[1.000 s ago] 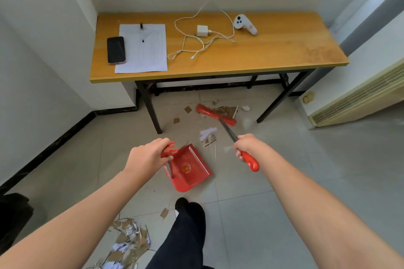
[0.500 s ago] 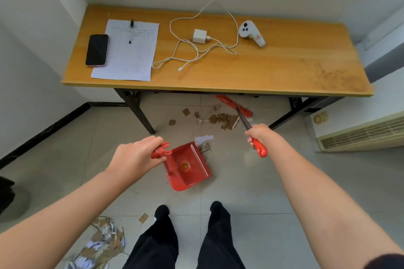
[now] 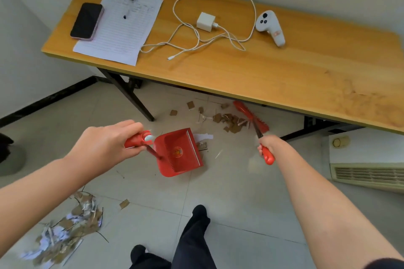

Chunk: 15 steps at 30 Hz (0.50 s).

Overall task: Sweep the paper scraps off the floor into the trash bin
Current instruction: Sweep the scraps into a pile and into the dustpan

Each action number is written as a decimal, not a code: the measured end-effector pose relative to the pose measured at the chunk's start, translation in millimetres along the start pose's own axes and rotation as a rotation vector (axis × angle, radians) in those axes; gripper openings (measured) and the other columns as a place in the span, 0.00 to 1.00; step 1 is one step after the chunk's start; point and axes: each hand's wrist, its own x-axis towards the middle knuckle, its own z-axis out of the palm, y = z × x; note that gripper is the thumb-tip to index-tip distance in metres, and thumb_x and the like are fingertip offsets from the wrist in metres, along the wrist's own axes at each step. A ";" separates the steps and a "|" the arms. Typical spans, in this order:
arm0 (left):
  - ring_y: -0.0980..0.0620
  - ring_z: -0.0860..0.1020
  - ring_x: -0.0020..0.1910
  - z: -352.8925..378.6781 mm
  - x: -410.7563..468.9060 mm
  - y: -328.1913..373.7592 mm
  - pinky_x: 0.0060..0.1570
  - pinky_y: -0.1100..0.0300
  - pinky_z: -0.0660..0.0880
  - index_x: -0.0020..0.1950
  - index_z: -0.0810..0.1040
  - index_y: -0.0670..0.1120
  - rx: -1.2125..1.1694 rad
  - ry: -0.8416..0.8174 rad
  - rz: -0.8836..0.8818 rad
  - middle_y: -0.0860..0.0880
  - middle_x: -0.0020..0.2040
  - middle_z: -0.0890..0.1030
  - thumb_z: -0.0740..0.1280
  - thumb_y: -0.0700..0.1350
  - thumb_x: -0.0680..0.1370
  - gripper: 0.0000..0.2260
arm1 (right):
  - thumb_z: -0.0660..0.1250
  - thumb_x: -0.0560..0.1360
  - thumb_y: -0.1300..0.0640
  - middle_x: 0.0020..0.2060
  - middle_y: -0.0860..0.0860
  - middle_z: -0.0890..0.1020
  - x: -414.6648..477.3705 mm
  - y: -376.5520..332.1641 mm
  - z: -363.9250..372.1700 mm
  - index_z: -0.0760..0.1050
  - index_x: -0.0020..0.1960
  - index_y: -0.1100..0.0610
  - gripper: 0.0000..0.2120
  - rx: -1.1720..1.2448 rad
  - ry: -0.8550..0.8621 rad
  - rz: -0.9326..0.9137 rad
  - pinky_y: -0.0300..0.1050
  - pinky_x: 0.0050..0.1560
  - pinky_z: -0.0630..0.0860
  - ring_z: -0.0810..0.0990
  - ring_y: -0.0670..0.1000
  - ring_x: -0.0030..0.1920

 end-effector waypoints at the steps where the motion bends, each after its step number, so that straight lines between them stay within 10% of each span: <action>1: 0.54 0.73 0.28 2.1 -1.2 -0.1 0.19 0.63 0.65 0.44 0.73 0.56 0.007 0.001 -0.014 0.57 0.36 0.72 0.70 0.57 0.74 0.09 | 0.51 0.80 0.63 0.26 0.52 0.69 4.2 -1.6 5.1 0.64 0.40 0.61 0.11 0.026 -0.006 -0.008 0.31 0.15 0.64 0.67 0.47 0.16; 9: 0.56 0.72 0.26 6.6 -47.1 -22.9 0.16 0.60 0.67 0.43 0.72 0.57 0.015 -0.057 -0.096 0.57 0.37 0.71 0.57 0.63 0.74 0.12 | 0.50 0.78 0.67 0.27 0.53 0.69 -11.8 -24.9 74.0 0.64 0.38 0.61 0.11 0.075 -0.063 -0.083 0.33 0.17 0.65 0.67 0.47 0.21; 15: 0.58 0.74 0.28 -7.8 -99.5 -61.1 0.18 0.59 0.70 0.43 0.69 0.60 -0.050 -0.005 -0.155 0.59 0.37 0.70 0.56 0.66 0.73 0.12 | 0.49 0.75 0.69 0.25 0.58 0.72 -51.2 40.7 149.2 0.65 0.32 0.63 0.14 -0.249 -0.014 -0.137 0.46 0.36 0.73 0.71 0.53 0.25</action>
